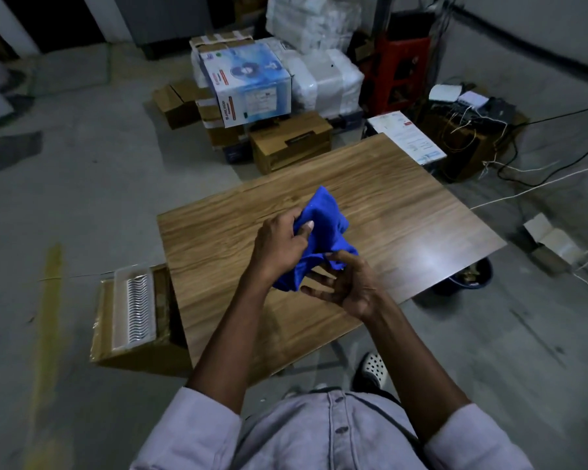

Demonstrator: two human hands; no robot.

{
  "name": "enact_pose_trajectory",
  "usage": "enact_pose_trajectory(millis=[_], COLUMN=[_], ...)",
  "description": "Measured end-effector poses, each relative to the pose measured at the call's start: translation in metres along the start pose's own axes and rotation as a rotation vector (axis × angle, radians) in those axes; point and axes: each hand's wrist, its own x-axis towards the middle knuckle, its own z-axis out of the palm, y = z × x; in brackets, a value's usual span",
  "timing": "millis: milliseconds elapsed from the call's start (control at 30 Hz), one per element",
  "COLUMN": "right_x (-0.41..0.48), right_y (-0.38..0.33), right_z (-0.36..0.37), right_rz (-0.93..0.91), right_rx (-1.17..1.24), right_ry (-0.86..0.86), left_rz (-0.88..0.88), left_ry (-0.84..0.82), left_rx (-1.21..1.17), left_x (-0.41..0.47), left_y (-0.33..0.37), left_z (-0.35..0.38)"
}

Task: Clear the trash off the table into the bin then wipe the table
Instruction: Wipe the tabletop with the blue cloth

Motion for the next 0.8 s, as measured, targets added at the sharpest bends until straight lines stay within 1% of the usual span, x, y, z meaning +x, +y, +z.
enact_pose_trajectory(millis=[67,167,200,267,300,367,467,500,567,667,800], right_x=[0.002,0.000,-0.003,-0.003,-0.002,-0.001,-0.003,-0.003,0.000,0.009,0.014], right_y=[-0.002,-0.007,-0.011,-0.017,-0.019,-0.021,-0.020,-0.019,-0.016,-0.014,-0.016], right_z=[-0.006,-0.018,-0.020,-0.024,-0.025,-0.019,-0.001,0.003,0.007,0.005,-0.007], right_rz=[-0.023,-0.048,-0.067,-0.101,-0.097,-0.070,-0.089,-0.111,-0.161,-0.217,-0.214], right_rx=[0.002,0.157,0.187,0.170,0.151,0.100,-0.152,-0.230,-0.305,-0.322,-0.276], right_ry=[-0.095,-0.457,-0.528,-0.546,-0.510,-0.363,-0.093,-0.032,0.063,0.173,0.212], left_rz=[-0.030,-0.096,-0.131,-0.179,-0.176,-0.128,-0.048,-0.029,-0.003,-0.013,-0.097], left_ry=[0.022,0.154,0.215,0.294,0.299,0.245,0.143,0.128,0.097,0.078,0.132], left_rx=[-0.004,-0.009,-0.025,-0.044,-0.040,-0.023,-0.008,-0.006,-0.002,-0.028,-0.104], left_x=[-0.001,0.001,0.003,0.008,0.011,0.013,0.011,0.010,0.009,0.010,0.014], left_y=[0.000,0.002,0.001,0.000,0.000,0.003,0.013,0.016,0.018,0.015,0.011], left_z=[0.000,-0.002,-0.003,-0.005,-0.005,-0.002,0.005,0.008,0.014,0.016,0.007])
